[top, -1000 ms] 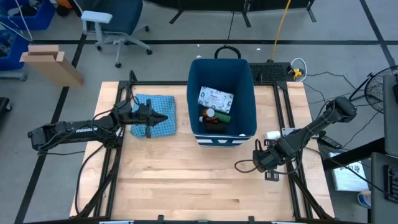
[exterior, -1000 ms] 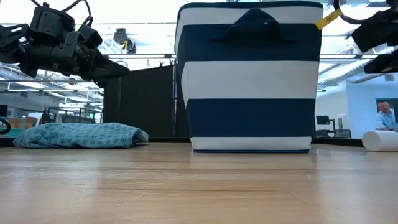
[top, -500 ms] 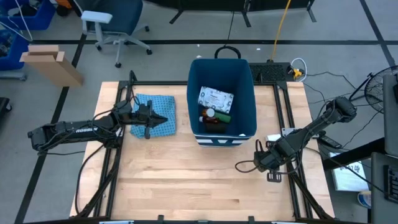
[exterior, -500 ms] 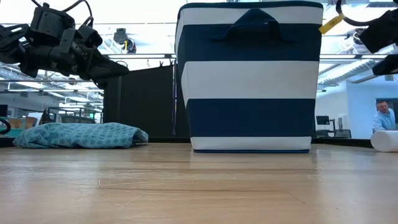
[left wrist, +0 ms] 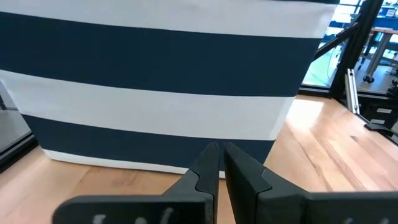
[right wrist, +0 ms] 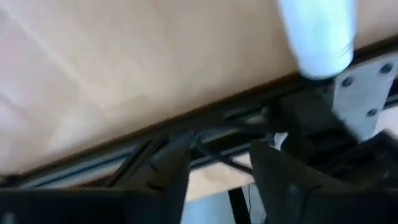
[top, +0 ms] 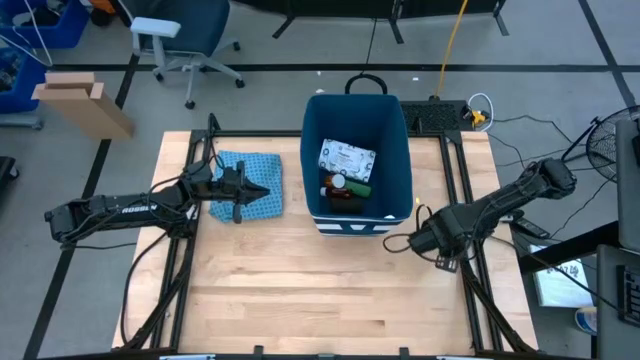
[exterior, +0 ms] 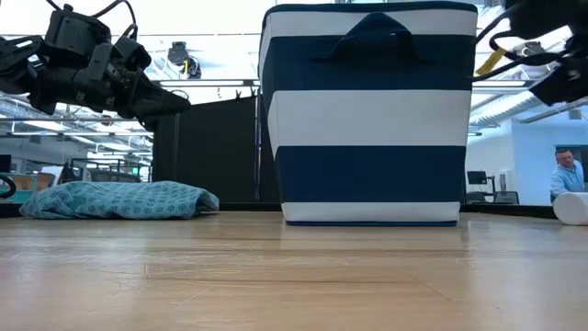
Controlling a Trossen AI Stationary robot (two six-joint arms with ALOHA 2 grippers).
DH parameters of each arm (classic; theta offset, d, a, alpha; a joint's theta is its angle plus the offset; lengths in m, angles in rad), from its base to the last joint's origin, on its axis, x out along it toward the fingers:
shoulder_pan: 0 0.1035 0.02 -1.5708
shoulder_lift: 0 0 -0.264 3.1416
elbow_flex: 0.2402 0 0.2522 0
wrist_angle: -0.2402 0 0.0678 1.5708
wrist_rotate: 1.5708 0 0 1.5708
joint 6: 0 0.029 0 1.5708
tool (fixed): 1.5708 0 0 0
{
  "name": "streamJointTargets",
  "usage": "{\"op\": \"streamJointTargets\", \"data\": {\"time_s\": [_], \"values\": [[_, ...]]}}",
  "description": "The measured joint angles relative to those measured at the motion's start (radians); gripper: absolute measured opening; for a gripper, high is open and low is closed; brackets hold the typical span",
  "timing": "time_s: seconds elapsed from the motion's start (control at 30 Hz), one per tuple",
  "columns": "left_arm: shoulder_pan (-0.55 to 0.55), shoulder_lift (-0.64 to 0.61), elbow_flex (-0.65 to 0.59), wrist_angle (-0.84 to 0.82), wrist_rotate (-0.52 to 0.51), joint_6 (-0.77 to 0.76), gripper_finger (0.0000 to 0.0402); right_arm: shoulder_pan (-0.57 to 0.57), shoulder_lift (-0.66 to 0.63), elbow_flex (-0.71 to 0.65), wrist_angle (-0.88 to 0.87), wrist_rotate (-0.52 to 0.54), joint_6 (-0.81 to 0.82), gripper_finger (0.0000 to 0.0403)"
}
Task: Pick & place medical supplies in basket/bin
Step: Put the white pill bottle into the blue bin
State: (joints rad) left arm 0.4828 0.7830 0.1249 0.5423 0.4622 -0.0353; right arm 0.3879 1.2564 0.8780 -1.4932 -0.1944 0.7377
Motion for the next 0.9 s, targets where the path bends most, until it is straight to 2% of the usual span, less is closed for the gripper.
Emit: {"op": "streamJointTargets", "data": {"time_s": [0.2, 0.37, 0.5, 0.73, 0.9], "values": [[0.000, 0.000, 0.000, -0.001, 0.000, 0.000, 0.0026, -0.056, 0.000, 0.000, 0.056, 0.107, -0.161, 0.0240], [0.000, 0.000, 0.000, -0.001, 0.000, 0.007, 0.0026, -0.106, 0.000, 0.000, 0.028, 0.173, -0.127, 0.0282], [0.000, 0.000, 0.000, -0.001, 0.000, 0.014, 0.0026, -0.164, 0.000, 0.000, -0.055, 0.174, -0.066, 0.0290], [0.000, 0.000, 0.000, -0.001, 0.000, 0.014, 0.0026, -0.255, 0.000, 0.000, 0.037, 0.146, -0.261, 0.0290], [0.000, 0.000, 0.000, 0.000, 0.000, 0.014, 0.0026, -0.317, 0.000, 0.000, 0.062, 0.117, -0.307, 0.0290]]}}
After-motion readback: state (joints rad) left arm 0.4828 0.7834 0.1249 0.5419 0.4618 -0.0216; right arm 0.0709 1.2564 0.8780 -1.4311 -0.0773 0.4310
